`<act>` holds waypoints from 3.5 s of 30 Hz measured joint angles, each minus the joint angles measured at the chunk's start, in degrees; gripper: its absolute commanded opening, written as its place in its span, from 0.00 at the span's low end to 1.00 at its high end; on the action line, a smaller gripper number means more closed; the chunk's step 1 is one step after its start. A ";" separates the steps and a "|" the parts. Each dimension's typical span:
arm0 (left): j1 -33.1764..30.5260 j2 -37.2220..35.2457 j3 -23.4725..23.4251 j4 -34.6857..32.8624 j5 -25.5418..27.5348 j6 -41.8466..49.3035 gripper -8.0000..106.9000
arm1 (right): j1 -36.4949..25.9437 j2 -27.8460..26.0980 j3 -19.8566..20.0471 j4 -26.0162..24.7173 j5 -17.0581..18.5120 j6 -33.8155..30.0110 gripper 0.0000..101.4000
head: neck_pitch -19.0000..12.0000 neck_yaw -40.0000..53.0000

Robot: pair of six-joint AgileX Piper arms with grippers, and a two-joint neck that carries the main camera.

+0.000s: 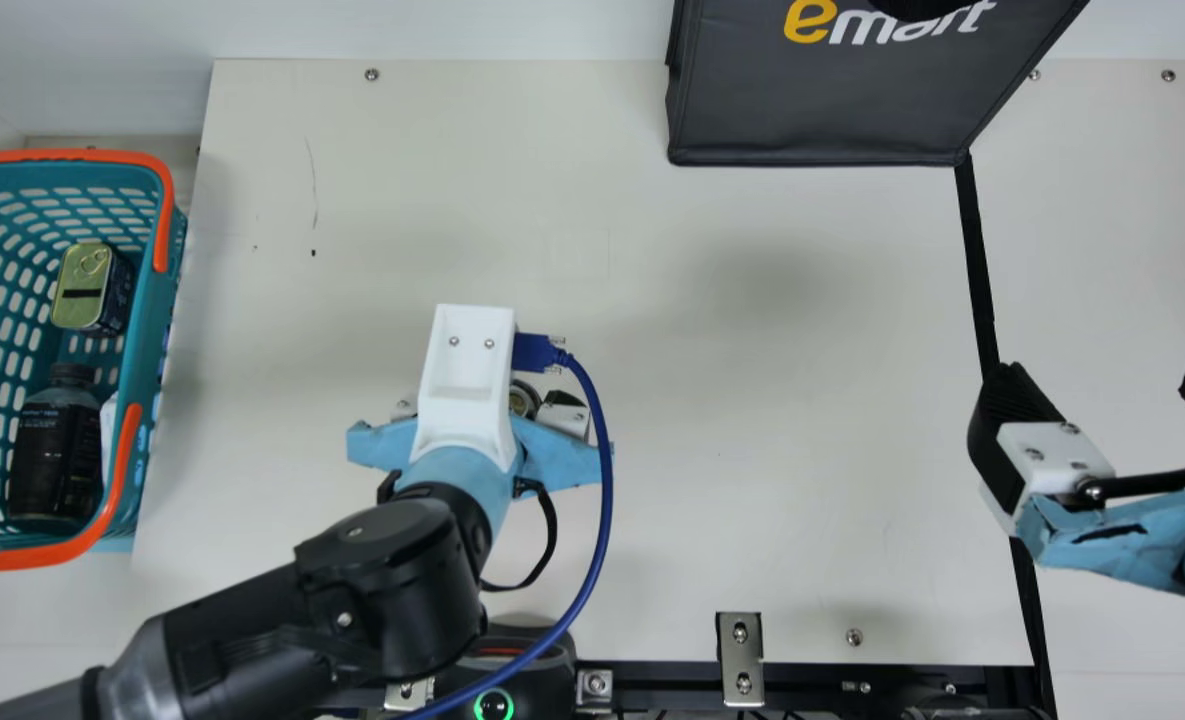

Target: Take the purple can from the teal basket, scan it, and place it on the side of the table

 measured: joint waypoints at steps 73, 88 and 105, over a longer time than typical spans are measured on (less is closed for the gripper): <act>33.92 -8.76 7.20 -64.58 -2.28 137.33 0.00 | 0.00 0.00 0.00 0.00 0.00 0.00 0.94 | 0.00 0.00; 35.03 -6.27 7.81 -66.99 -3.63 142.66 0.26 | 0.00 0.00 0.00 0.00 0.00 0.00 0.94 | 0.00 0.00; 34.92 -4.53 7.93 -67.75 -5.06 142.63 0.76 | 0.00 0.00 0.00 0.00 0.00 0.00 0.94 | 0.00 0.00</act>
